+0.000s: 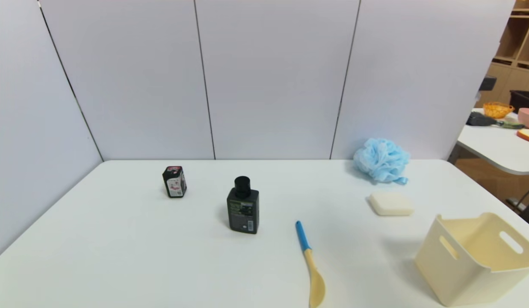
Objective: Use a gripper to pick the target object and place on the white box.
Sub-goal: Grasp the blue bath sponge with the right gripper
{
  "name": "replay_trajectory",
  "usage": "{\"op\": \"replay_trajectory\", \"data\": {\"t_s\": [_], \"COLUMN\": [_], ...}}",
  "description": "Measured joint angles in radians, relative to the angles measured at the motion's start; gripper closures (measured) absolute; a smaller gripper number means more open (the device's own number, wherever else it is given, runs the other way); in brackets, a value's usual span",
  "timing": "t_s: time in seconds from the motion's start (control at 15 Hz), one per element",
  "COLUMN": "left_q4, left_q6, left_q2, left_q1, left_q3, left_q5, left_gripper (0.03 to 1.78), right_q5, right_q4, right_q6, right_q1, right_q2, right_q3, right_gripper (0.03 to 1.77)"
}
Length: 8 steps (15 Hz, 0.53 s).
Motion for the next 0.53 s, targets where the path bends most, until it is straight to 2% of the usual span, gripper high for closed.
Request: {"op": "replay_trajectory", "data": {"t_s": [0.13, 0.2, 0.4, 0.53], "left_q4": [0.0, 0.0, 0.0, 0.0], "left_q6": [0.0, 0.0, 0.0, 0.0], "left_q2": [0.0, 0.0, 0.0, 0.0], "left_q1": [0.0, 0.0, 0.0, 0.0], "left_q3": [0.0, 0.0, 0.0, 0.0], "left_q5": [0.0, 0.0, 0.0, 0.0], "left_gripper": [0.12, 0.12, 0.12, 0.12], "right_q5": [-0.014, -0.041, -0.18, -0.216], "right_q4": [0.13, 0.201, 0.408, 0.521], "right_q6": [-0.007, -0.007, -0.006, -0.003], "right_q1": [-0.002, -0.008, -0.02, -0.021], "right_q2": [0.069, 0.096, 0.147, 0.167], "right_q3": [-0.006, -0.004, -0.003, -0.002], "right_gripper": [0.1, 0.1, 0.1, 0.1]}}
